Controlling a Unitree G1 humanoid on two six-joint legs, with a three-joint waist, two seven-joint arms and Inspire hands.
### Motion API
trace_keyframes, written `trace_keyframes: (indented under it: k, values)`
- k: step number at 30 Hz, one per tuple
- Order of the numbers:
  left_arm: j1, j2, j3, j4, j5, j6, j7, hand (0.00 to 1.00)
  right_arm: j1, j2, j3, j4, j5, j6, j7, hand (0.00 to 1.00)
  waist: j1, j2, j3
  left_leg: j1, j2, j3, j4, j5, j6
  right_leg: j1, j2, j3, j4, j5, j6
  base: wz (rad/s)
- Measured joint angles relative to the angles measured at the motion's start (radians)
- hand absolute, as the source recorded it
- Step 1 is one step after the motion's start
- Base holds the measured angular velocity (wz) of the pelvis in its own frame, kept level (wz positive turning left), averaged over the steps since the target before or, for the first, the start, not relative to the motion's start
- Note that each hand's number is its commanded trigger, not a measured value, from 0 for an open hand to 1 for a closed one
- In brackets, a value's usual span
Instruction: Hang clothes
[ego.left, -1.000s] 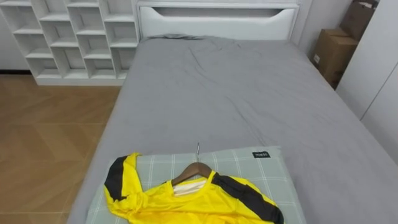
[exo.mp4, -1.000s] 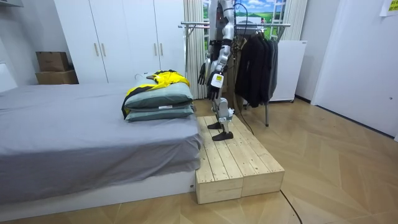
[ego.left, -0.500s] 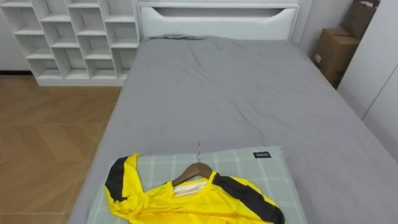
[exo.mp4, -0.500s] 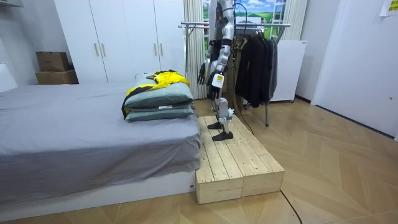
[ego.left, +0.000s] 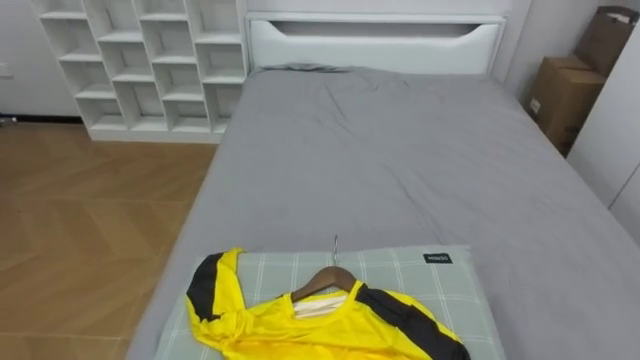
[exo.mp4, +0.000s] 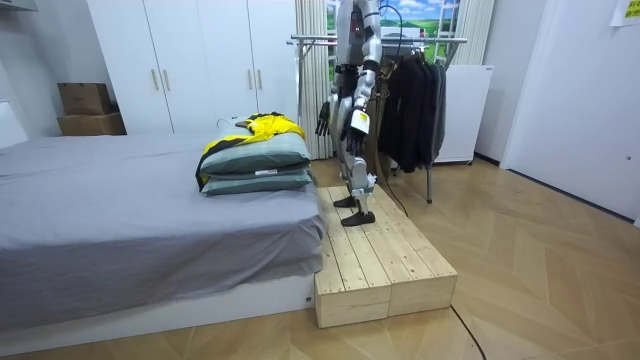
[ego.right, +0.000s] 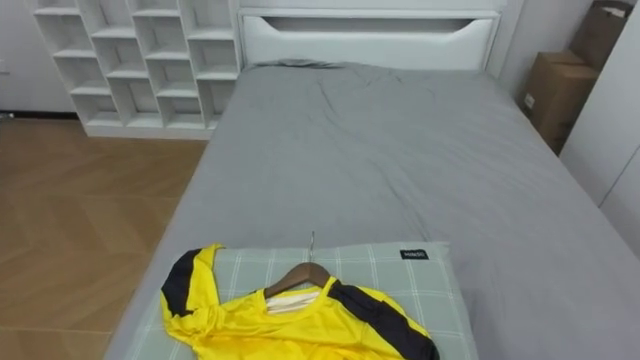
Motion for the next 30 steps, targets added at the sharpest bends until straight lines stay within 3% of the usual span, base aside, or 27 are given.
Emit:
trace_keyframes:
  k: [4,6,10,15,18,22,30]
  values:
    - [-0.004,0.012,0.004,-0.104,0.09,-0.023,0.101,0.0,-0.001,-0.001,-0.005,-0.008,-0.037,-0.004,-0.004,0.0,0.001,0.001,-0.0002,0.0,-0.002,-0.012,0.0,0.0,0.0,0.001,0.0,-0.004,0.0,0.0,0.0,0.04]
    - [-0.021,0.026,0.003,-0.125,0.185,-0.042,0.165,0.0,0.001,-0.002,-0.014,-0.013,-0.045,-0.004,-0.004,0.0,0.0,0.004,-0.0012,0.0,-0.004,-0.019,0.001,0.0,0.0,0.003,-0.001,-0.004,0.0,0.0,0.0,0.02]
    - [-0.024,0.029,-0.003,-0.191,0.296,-0.052,0.244,0.0,0.004,-0.003,-0.02,-0.019,-0.046,-0.004,-0.004,0.0,-0.003,0.009,-0.0015,0.001,-0.004,-0.02,0.002,0.0,0.0,0.004,-0.001,-0.005,0.0,0.0,0.0,0.01]
    - [-0.03,0.032,-0.011,-0.362,0.407,-0.052,0.316,0.0,0.004,-0.013,-0.02,-0.036,-0.044,-0.003,-0.001,0.0,-0.02,0.021,-0.0016,-0.007,-0.006,-0.033,0.005,-0.001,0.0,-0.006,-0.002,-0.016,0.0,0.0,0.0,0.06]
    - [-0.03,0.035,-0.017,-0.447,0.433,-0.052,0.346,0.0,0.005,-0.028,-0.02,-0.045,-0.035,-0.003,0.007,0.0,-0.027,0.03,-0.0069,-0.005,-0.006,-0.03,0.003,0.0,0.0,-0.005,-0.003,-0.015,0.0,0.0,0.0,-0.01]
    - [-0.038,0.041,-0.017,-0.488,0.472,-0.052,0.365,0.0,0.013,-0.034,-0.022,-0.048,-0.033,-0.002,0.015,0.0,-0.047,0.033,-0.0084,-0.001,-0.005,-0.03,0.003,0.0,0.0,0.001,-0.002,-0.016,0.0,0.0,0.0,0.0]
    - [-0.076,0.047,-0.036,-0.495,0.603,-0.03,0.365,0.0,0.031,-0.034,-0.058,-0.048,-0.008,-0.001,0.032,0.0,-0.072,0.026,-0.0029,0.015,-0.005,-0.019,-0.001,-0.001,0.0,0.009,-0.002,0.0,0.0,0.0,0.0,-0.04]
